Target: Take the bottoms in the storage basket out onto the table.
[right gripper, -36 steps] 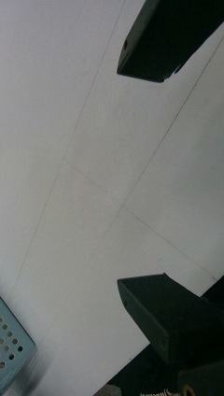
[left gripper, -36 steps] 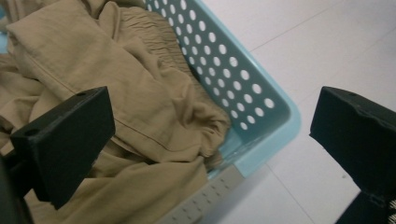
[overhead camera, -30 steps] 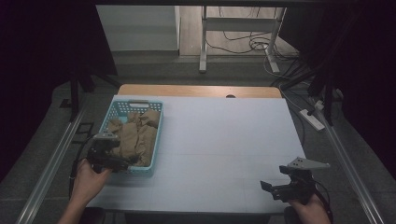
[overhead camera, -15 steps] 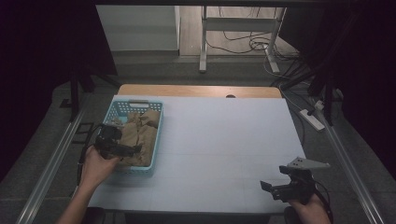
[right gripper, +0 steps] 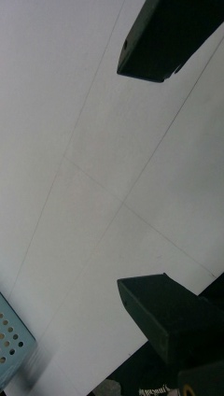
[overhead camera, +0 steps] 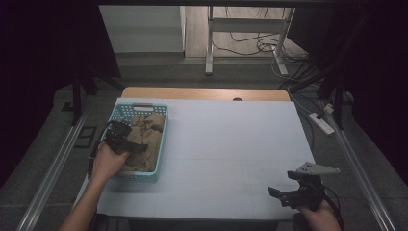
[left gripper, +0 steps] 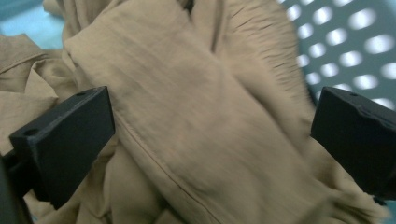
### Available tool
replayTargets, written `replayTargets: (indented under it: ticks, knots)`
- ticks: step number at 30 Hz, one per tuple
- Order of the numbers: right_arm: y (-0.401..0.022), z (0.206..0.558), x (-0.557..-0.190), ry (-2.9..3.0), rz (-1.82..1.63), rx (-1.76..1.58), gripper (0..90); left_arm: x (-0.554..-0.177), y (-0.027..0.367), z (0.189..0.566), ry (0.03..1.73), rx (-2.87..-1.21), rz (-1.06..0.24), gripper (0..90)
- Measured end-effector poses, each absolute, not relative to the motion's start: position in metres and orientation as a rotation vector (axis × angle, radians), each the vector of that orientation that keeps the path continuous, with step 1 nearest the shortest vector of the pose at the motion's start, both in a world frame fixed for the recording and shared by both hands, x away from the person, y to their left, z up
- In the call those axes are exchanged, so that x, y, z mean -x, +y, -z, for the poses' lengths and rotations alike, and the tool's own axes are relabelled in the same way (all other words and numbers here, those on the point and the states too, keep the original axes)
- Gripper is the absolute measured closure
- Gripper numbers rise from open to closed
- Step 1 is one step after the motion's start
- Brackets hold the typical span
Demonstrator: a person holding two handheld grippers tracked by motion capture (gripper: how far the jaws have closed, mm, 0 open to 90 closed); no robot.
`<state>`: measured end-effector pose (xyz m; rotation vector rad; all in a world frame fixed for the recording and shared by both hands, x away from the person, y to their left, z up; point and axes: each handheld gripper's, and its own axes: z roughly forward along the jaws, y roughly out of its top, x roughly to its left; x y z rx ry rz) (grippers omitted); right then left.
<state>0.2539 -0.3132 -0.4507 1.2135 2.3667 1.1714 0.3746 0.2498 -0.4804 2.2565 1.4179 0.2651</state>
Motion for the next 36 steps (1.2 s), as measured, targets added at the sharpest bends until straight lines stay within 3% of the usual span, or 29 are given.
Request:
replayTargets:
  ticks: [18,22,24,28,32,36]
  knots:
    - [-0.313,0.451,-0.254,2.376,-1.176,-1.208,1.0,-0.400,0.249,0.513,1.546,-2.336,-0.039,0.0]
    - [-0.312,0.451,-0.254,2.382,-1.169,-1.203,1.1,-0.404,0.253,0.515,1.533,-2.327,0.029,4.8]
    - [-0.312,0.451,-0.255,2.383,-1.166,-1.201,1.1,-0.406,0.252,0.511,1.514,-2.335,0.058,13.8]
    - [-0.312,0.451,-0.256,2.389,-1.167,-1.201,1.1,-0.407,0.250,0.508,1.484,-2.312,0.114,42.0]
    - [-0.312,0.451,-0.256,2.389,-1.170,-1.197,1.0,-0.404,0.250,0.506,1.492,-2.296,0.104,56.6]
    - [-0.312,0.451,-0.256,2.387,-1.177,-1.199,1.1,-0.402,0.245,0.502,1.496,-2.327,0.057,63.1]
